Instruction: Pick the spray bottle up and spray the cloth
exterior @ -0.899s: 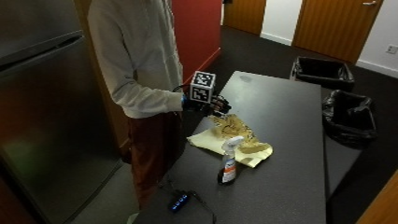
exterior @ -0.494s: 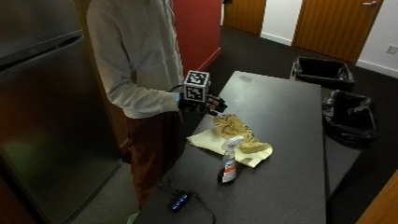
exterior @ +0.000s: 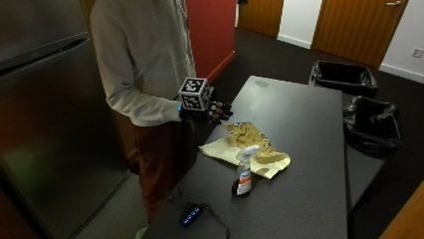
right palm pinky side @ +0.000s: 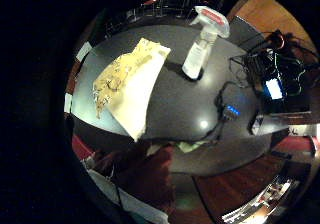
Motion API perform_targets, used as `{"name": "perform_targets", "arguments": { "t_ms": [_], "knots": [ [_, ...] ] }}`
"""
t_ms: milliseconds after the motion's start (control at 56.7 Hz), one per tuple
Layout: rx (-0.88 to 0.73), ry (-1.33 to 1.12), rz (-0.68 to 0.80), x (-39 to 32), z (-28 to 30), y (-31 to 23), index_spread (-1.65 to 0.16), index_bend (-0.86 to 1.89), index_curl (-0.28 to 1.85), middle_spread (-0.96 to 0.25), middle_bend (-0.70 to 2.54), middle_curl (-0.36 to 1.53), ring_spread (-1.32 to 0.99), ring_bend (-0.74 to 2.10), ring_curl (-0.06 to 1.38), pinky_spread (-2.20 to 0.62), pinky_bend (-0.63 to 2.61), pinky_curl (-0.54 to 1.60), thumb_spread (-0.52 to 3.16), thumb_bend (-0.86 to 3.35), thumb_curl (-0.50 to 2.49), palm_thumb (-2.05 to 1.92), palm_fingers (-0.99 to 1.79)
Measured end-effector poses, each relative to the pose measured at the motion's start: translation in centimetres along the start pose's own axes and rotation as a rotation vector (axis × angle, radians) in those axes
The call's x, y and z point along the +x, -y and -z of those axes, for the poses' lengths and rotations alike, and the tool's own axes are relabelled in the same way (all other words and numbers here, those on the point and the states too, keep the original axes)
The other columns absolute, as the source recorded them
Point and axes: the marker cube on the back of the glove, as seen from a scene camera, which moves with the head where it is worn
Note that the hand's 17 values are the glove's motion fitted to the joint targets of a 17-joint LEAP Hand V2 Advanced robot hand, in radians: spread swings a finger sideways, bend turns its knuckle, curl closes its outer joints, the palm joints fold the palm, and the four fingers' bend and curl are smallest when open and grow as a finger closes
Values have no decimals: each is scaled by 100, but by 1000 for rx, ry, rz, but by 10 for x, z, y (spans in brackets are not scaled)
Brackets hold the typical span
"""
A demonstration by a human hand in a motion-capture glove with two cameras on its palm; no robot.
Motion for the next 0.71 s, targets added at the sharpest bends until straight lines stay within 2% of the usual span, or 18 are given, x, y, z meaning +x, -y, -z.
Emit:
{"name": "perform_targets", "arguments": {
  "t_ms": [705],
  "knots": [
    [266, 62, -65, 83, 35, -28, -39, 11, 22, -5, 20, 33, -2, 32, 26, 20, 37, 36, 93, -3, 49, 85, 18]
  ]
}}
